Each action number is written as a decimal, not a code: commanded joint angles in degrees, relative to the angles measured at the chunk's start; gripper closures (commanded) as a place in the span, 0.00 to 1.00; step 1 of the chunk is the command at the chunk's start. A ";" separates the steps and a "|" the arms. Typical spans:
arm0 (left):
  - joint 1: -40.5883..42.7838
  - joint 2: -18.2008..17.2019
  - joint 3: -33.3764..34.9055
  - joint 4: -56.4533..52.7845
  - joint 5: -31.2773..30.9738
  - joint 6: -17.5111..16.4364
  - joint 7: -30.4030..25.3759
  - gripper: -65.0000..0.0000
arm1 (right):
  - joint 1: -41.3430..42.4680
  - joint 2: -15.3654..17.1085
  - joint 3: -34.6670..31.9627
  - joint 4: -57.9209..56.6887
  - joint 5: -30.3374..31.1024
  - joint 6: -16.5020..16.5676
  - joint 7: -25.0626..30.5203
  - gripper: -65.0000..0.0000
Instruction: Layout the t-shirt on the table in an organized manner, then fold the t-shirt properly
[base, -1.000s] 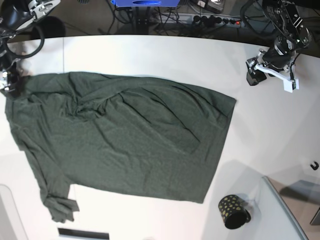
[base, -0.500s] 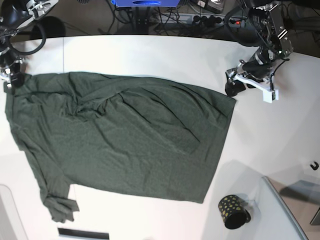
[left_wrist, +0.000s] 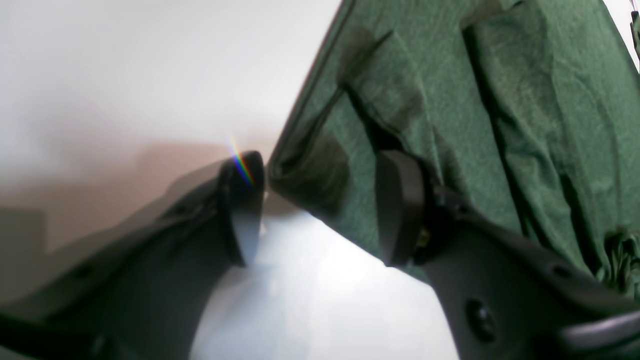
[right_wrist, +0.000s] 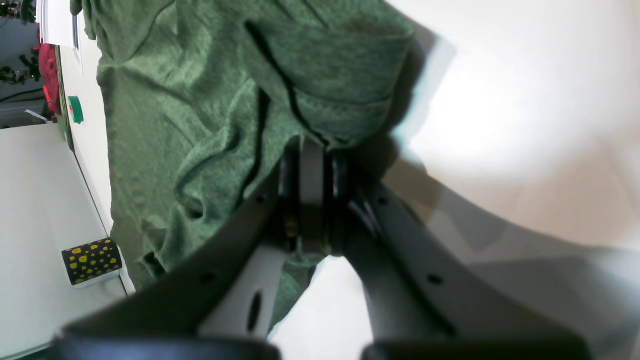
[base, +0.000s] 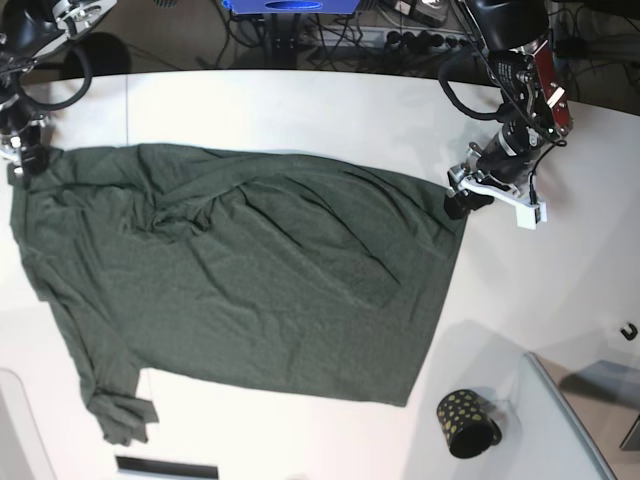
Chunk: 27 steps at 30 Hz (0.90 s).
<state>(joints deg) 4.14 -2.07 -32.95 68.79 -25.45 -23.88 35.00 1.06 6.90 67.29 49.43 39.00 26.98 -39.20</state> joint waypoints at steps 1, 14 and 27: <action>-0.05 -0.09 0.03 0.26 0.62 0.45 0.91 0.50 | -0.22 0.36 -0.08 0.11 -1.95 -1.18 -1.37 0.99; -3.48 -0.18 0.11 -9.06 0.71 0.45 -2.61 0.51 | -0.22 0.36 -0.08 0.20 -1.95 -1.18 -2.87 0.99; -2.96 -0.18 -0.24 -0.09 0.27 0.45 4.34 1.00 | 0.30 1.41 -0.17 3.01 -1.95 -1.36 -4.45 0.99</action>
<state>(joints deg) 1.76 -1.89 -33.06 67.61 -25.04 -23.51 39.99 1.19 7.35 67.22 51.68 37.91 26.35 -43.38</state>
